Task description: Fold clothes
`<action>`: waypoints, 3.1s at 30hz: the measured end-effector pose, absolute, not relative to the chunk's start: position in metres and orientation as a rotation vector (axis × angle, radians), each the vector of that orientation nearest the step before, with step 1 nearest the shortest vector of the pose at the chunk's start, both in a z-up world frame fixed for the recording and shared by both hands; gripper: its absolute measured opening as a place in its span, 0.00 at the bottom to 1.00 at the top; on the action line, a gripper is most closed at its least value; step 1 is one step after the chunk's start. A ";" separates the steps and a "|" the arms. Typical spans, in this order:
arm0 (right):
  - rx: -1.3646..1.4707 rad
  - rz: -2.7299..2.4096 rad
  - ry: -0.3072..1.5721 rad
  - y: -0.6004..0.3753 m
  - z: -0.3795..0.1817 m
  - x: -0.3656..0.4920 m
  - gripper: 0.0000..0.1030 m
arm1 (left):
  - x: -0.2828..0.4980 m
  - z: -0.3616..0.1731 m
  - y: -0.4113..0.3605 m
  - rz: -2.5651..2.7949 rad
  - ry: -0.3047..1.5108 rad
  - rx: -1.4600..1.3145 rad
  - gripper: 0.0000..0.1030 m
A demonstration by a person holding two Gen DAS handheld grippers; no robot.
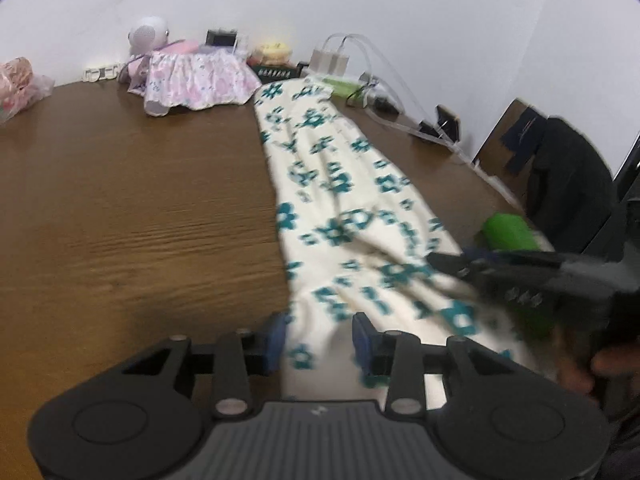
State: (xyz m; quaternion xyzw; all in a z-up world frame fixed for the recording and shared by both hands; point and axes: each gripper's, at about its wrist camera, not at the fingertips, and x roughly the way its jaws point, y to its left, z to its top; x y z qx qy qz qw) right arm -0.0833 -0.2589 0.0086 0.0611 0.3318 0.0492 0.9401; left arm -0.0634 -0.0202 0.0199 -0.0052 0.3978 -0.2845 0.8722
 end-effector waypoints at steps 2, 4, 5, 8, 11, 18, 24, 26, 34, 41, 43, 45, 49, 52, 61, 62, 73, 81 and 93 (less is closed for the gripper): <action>0.064 0.096 0.674 -0.251 0.007 -0.089 0.21 | -0.073 0.017 -0.027 -0.579 0.829 0.002 0.12; 0.004 0.093 0.670 -0.248 0.007 -0.101 0.20 | -0.087 0.017 -0.030 -0.591 0.812 0.020 0.12; -0.026 0.091 0.668 -0.247 0.007 -0.107 0.20 | -0.096 0.017 -0.030 -0.606 0.806 0.027 0.13; -0.020 0.084 0.653 -0.260 0.008 -0.134 0.22 | -0.120 0.015 -0.022 -0.601 0.771 0.001 0.17; 0.024 0.095 0.617 -0.279 0.015 -0.163 0.24 | -0.134 0.014 0.002 -0.525 0.719 -0.058 0.38; 0.070 0.239 0.526 -0.287 0.024 -0.198 0.18 | -0.158 0.010 0.005 -0.518 0.723 -0.083 0.48; 0.037 0.346 0.541 -0.266 0.017 -0.191 0.16 | -0.166 0.008 -0.011 -0.575 0.726 -0.056 0.17; 0.033 0.339 0.558 -0.264 0.011 -0.188 0.14 | -0.164 0.007 -0.014 -0.611 0.761 -0.080 0.05; 0.009 0.319 0.566 -0.257 -0.002 -0.188 0.14 | -0.165 0.026 -0.035 -0.766 0.673 -0.106 0.04; 0.161 0.377 0.551 -0.291 0.011 -0.195 0.16 | -0.157 0.003 -0.027 -0.697 0.738 -0.114 0.10; 0.151 0.371 0.515 -0.303 0.020 -0.205 0.20 | -0.157 0.005 -0.020 -0.701 0.742 -0.125 0.20; 0.122 0.367 0.503 -0.313 0.024 -0.213 0.20 | -0.163 0.011 -0.012 -0.730 0.723 -0.093 0.35; 0.016 0.375 0.512 -0.323 0.019 -0.228 0.20 | -0.176 0.011 -0.002 -0.842 0.691 -0.046 0.40; -0.021 0.398 0.518 -0.316 0.014 -0.233 0.20 | -0.177 0.005 -0.011 -0.872 0.721 -0.009 0.40; -0.168 0.530 0.458 -0.304 0.012 -0.250 0.57 | -0.189 0.010 -0.012 -0.940 0.655 0.077 0.64; -0.191 0.551 0.430 -0.310 0.016 -0.256 0.63 | -0.190 0.010 -0.014 -0.939 0.647 0.097 0.64; -0.635 0.663 0.375 -0.298 -0.016 -0.281 0.74 | -0.209 -0.001 -0.026 -0.966 0.539 0.298 0.64; -0.679 0.644 0.299 -0.294 -0.038 -0.277 0.70 | -0.220 -0.013 -0.033 -1.008 0.416 0.479 0.64; -0.350 0.800 0.372 -0.307 -0.006 -0.237 0.13 | -0.196 -0.017 -0.030 -1.013 0.340 0.466 0.39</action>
